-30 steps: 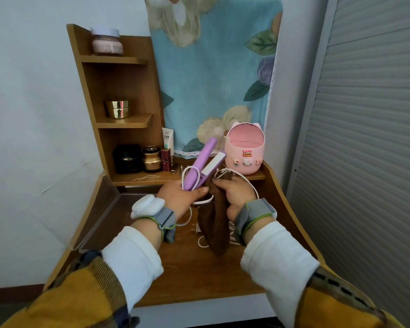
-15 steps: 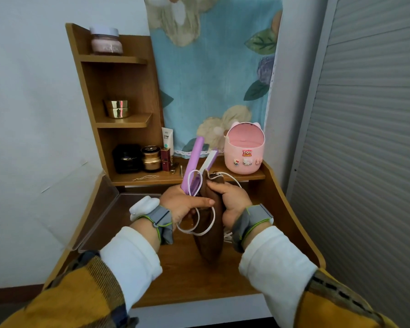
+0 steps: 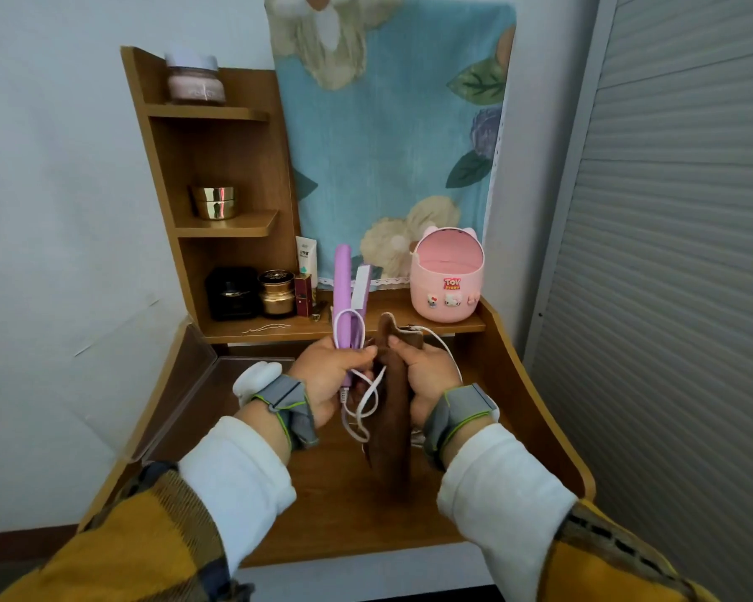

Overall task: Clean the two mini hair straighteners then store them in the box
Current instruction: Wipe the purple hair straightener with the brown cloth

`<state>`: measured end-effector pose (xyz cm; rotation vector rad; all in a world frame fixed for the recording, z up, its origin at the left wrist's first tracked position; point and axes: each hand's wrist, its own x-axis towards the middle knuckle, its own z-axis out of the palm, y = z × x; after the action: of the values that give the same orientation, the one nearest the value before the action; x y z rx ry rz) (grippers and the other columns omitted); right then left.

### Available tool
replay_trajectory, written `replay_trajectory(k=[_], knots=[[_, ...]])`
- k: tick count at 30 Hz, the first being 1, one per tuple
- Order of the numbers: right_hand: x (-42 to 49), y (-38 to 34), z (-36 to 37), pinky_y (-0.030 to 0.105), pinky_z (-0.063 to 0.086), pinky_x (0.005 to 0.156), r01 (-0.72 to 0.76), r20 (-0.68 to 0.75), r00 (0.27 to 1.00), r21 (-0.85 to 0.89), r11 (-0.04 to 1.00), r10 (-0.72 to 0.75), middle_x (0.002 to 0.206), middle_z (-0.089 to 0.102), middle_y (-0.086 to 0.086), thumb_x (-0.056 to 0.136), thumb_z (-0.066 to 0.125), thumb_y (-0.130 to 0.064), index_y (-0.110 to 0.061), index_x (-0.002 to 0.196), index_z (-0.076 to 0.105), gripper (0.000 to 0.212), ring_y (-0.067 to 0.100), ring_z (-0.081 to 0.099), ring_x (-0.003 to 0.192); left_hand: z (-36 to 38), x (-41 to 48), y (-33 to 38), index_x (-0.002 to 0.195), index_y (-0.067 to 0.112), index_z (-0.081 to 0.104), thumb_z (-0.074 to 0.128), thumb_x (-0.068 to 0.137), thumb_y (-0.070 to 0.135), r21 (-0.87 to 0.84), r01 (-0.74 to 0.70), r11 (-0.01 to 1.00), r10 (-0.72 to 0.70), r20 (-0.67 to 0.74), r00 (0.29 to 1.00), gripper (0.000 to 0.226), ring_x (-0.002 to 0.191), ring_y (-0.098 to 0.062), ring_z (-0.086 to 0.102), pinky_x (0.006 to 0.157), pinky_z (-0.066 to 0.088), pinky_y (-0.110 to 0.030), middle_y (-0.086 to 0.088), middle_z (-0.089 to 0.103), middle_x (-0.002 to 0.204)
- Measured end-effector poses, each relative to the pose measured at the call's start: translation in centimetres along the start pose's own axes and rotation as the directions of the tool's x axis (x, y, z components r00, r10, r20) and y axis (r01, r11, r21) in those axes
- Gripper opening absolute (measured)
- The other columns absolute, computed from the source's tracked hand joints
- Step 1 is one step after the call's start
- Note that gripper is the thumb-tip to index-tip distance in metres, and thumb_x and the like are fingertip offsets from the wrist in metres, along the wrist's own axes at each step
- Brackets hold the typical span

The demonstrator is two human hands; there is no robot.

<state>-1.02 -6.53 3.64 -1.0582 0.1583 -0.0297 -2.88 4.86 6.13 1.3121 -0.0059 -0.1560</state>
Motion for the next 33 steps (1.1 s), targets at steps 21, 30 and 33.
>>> replay_trajectory(k=[21, 30, 33], knots=[[0.2, -1.1, 0.1, 0.037, 0.055, 0.071, -0.072, -0.153, 0.984, 0.134, 0.988, 0.092, 0.095, 0.071, 0.017, 0.085, 0.067, -0.024, -0.008, 0.091, 0.067, 0.018, 0.028, 0.067, 0.077, -0.3, 0.6, 0.5, 0.073, 0.015, 0.043, 0.05, 0.092, 0.003, 0.12, -0.089, 0.989, 0.111, -0.19, 0.975, 0.023, 0.025, -0.003, 0.024, 0.033, 0.018, -0.009, 0.003, 0.038, 0.043], [1.2, -4.2, -2.4, 0.034, 0.051, 0.075, 0.057, -0.263, 0.964, 0.03, 0.998, -0.048, 0.103, 0.068, 0.01, 0.087, 0.064, -0.031, -0.013, 0.088, 0.062, 0.018, 0.022, 0.063, 0.079, -2.7, 0.7, 0.9, 0.079, 0.012, 0.049, 0.054, 0.091, 0.004, 0.209, -0.152, 0.966, 0.222, -0.376, 0.899, 0.015, 0.027, -0.005, 0.042, 0.033, 0.032, -0.015, -0.003, 0.049, 0.049], [0.0, -4.3, -1.3, 0.028, 0.054, 0.053, 0.086, -0.112, 0.991, 0.081, 0.993, -0.077, 0.091, 0.066, 0.014, 0.088, 0.061, -0.008, -0.002, 0.106, 0.063, 0.019, 0.022, 0.064, 0.067, -2.1, 0.6, 0.8, 0.1, 0.012, 0.058, 0.062, 0.088, 0.017, 0.507, -0.071, 0.859, 0.263, -0.317, 0.911, 0.013, 0.07, -0.017, 0.064, 0.06, 0.044, -0.023, -0.005, 0.067, 0.074]])
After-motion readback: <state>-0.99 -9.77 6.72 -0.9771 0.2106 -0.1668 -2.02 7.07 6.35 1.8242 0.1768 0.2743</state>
